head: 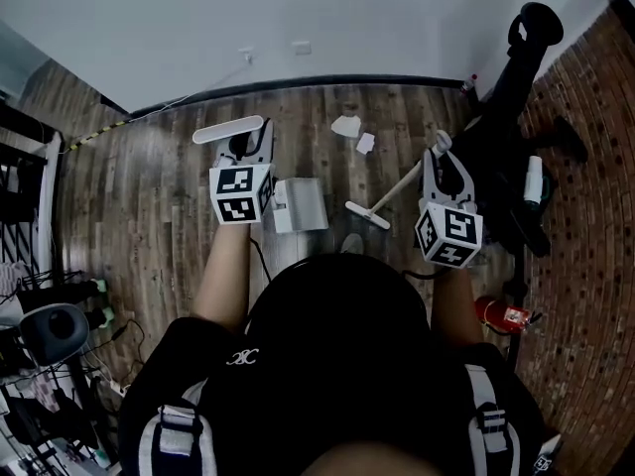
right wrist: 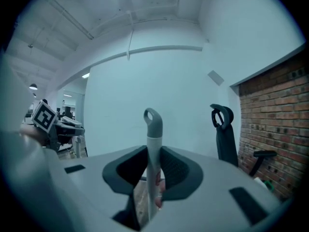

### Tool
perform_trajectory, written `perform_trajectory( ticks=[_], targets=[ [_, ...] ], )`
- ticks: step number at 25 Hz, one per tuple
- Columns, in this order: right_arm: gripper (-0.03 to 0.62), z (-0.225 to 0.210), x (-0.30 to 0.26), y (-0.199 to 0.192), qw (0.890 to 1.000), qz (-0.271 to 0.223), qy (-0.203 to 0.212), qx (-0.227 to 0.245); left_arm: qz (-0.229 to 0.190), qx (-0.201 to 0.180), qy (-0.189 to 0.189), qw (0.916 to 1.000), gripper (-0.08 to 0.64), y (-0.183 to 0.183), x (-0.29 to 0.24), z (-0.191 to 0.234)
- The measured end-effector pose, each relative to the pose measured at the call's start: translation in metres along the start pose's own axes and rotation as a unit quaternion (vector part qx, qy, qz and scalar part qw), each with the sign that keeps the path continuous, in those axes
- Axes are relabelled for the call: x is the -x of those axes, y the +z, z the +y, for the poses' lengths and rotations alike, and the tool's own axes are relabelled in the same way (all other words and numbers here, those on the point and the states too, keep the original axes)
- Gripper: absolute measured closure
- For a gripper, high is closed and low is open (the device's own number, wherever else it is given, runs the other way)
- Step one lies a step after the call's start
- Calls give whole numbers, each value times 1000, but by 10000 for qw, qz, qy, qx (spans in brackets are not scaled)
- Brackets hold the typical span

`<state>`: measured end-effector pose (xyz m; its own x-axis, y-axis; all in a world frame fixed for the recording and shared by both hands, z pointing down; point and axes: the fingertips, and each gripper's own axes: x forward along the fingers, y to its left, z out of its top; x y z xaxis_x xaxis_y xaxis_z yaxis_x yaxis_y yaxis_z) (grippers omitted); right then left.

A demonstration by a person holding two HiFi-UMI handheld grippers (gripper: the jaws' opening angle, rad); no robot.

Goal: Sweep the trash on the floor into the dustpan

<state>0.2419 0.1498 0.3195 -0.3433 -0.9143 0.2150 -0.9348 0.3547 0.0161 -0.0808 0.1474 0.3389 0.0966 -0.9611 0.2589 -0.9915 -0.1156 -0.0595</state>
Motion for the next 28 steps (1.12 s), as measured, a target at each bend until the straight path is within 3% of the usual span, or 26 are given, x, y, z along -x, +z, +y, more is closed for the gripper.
perform_trajectory(
  ticks=[8,17,23,28],
  targets=[
    [497,-46,-83,0,9996,122,257,57,-108,-231,-118,9996,459,27,-93,-28],
    [495,-80,-175,4,9989,338,255,198,-262,-295,-315,9987,459,55,-200,-21],
    [495,-109,-224,-13,9977,627,-219,94,-186,-201,-571,9980,459,40,-285,2],
    [495,-135,-260,-24,9920,843,-930,-134,-5,-8,-636,9980,459,25,-354,42]
  ],
)
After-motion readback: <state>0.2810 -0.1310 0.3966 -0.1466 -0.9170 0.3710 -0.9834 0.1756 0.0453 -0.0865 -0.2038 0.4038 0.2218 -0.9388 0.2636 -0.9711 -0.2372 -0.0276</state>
